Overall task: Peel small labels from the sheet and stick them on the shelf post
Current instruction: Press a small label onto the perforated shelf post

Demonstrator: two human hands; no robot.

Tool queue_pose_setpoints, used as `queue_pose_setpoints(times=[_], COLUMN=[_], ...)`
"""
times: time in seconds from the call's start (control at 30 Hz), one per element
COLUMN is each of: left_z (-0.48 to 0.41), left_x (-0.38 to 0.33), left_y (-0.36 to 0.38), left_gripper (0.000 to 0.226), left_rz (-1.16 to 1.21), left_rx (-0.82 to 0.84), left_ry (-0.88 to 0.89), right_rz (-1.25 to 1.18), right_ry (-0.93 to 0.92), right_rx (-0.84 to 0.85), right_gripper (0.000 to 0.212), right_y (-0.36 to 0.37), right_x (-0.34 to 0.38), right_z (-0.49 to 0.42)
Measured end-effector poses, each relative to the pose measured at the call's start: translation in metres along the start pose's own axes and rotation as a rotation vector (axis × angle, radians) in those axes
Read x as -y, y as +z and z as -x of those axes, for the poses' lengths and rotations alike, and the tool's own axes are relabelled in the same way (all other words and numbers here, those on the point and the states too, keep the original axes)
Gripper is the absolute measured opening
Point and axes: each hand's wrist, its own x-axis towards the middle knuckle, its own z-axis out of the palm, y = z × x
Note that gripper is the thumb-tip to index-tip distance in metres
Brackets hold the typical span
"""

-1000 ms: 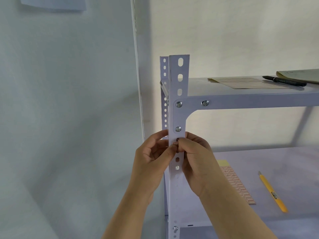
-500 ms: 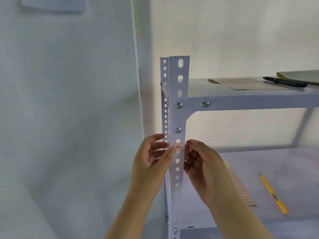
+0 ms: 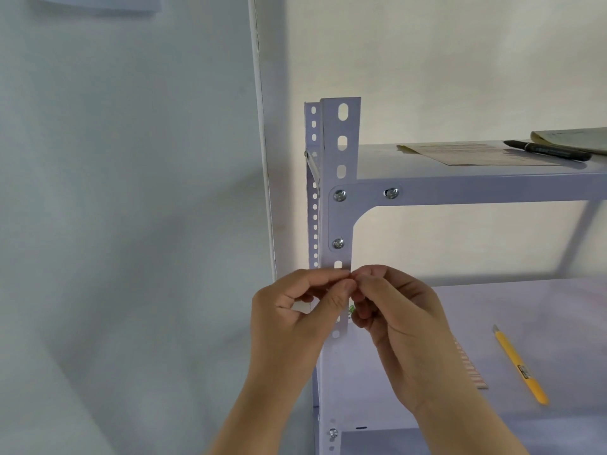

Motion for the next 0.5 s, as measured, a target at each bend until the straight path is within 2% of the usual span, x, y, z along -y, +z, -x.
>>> queue_pose_setpoints(times=[0.17,0.3,0.5], left_z=[-0.0016,-0.0027,-0.0060], left_x=[0.0003,0.0022,0.0085], left_y=[-0.0009,-0.0014,-0.0069], left_gripper=[0.027,0.021,0.021], left_rz=[-0.050,-0.084,0.036], left_rx=[-0.008,0.006,-0.078], left_ry=[-0.034,-0.043,-0.137], right_rz=[0.017,0.039,0.058], right_ry=[-0.005,-0.029,-0.067], right_rx=[-0.008,-0.034,-0.247], right_gripper=[0.025,0.029,0.019], right_y=[0.0022,0.0052,0.0025], right_x=[-0.0023,-0.0021,-0.0049], right_z=[-0.0008,0.0005,-0.0074])
